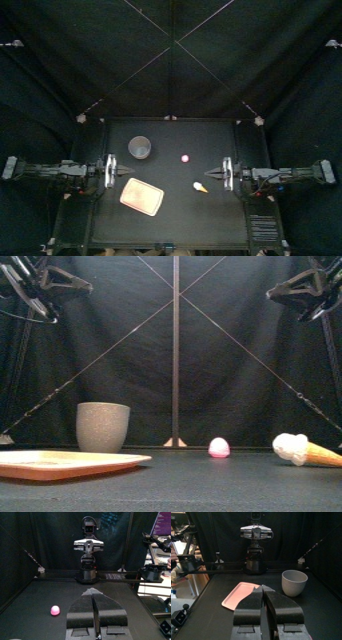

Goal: Pick the pink ball then place it in the grey bowl
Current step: Pick the pink ball

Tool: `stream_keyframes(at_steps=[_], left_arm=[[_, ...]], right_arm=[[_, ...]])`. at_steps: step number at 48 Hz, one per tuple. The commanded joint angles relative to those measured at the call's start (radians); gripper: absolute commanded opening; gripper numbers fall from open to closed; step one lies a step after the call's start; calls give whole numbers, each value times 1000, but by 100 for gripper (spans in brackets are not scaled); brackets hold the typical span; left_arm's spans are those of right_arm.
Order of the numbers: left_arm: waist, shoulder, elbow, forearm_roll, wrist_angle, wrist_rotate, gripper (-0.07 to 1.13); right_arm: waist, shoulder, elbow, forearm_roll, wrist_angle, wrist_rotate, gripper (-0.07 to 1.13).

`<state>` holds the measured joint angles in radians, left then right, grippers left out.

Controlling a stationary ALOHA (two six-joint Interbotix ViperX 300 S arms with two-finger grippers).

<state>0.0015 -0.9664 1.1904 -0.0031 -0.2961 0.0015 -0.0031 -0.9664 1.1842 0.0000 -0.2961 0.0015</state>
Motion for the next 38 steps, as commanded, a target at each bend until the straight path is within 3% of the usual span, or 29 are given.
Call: stream_keyframes(at_steps=[1,13,19,31,34,38], left_arm=[[41,8,-26,-3,-12,2,-1],[98,8,-26,-2,-15,5,0],[106,8,-25,-2,-15,3,0],[124,8,-29,2,-17,6,0],[129,8,-28,3,-17,6,0],[133,8,-26,3,-15,6,0]], right_arm=[[-43,35,-26,-5,-3,-5,4],[-264,216,-55,0,-15,6,11],[-341,333,-74,5,-31,9,33],[-353,554,-117,43,-71,15,96],[-351,611,-135,44,-75,15,104],[-351,689,-164,43,-78,14,105]])
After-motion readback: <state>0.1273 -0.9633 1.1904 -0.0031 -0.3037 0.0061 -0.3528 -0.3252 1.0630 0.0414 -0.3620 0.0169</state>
